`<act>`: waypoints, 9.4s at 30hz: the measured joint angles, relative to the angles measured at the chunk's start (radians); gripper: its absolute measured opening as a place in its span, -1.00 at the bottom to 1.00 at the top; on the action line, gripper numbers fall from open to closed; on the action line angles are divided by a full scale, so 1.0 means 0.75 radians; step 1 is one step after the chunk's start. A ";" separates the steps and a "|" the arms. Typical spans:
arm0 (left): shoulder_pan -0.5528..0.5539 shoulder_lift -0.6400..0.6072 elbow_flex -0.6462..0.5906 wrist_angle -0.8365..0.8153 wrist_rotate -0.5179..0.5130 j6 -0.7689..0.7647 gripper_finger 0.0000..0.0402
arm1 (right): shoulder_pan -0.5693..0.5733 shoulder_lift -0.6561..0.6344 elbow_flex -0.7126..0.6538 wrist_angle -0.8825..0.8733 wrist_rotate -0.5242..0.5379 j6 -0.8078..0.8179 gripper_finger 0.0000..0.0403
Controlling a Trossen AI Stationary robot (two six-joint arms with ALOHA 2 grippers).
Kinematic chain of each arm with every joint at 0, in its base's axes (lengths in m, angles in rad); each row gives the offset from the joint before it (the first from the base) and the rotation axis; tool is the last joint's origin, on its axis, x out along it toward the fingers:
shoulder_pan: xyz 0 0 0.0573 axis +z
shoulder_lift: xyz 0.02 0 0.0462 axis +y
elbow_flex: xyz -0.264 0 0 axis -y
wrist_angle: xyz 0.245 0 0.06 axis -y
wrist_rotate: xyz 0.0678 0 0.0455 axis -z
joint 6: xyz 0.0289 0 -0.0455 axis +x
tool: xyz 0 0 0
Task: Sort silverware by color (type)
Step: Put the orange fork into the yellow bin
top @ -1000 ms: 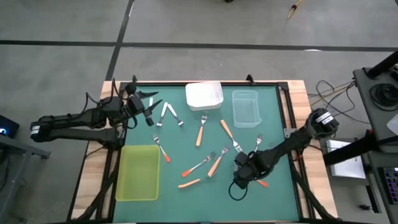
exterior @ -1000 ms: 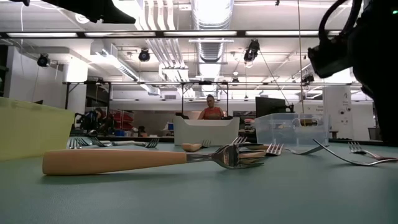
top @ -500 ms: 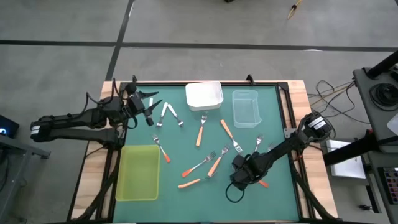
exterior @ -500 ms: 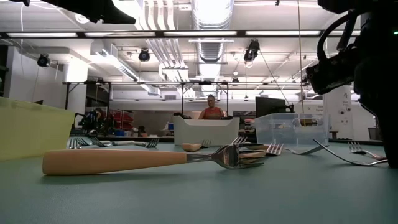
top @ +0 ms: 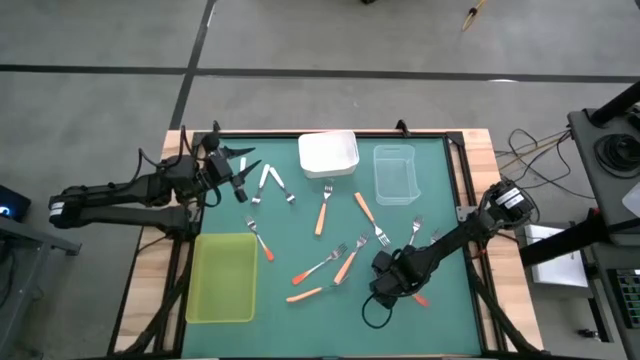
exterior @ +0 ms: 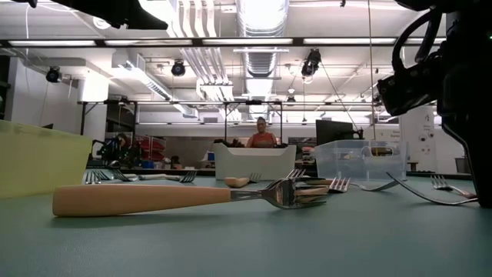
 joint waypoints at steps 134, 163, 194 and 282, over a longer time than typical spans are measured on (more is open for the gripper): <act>-0.692 -0.293 0.191 0.239 0.473 -0.866 -0.31 | -0.368 1.074 1.732 0.760 0.537 0.152 -0.94; -0.691 -0.307 0.191 0.238 0.474 -0.866 -0.31 | -0.361 1.074 1.732 0.764 0.584 0.140 -0.65; -0.693 -0.167 0.138 -0.511 0.294 -1.631 -0.31 | -0.320 0.596 1.687 -0.548 1.022 -1.178 -0.47; -1.149 1.195 0.266 -1.182 0.432 -1.880 -1.00 | -0.795 -0.710 -0.332 1.112 0.211 -1.979 -0.96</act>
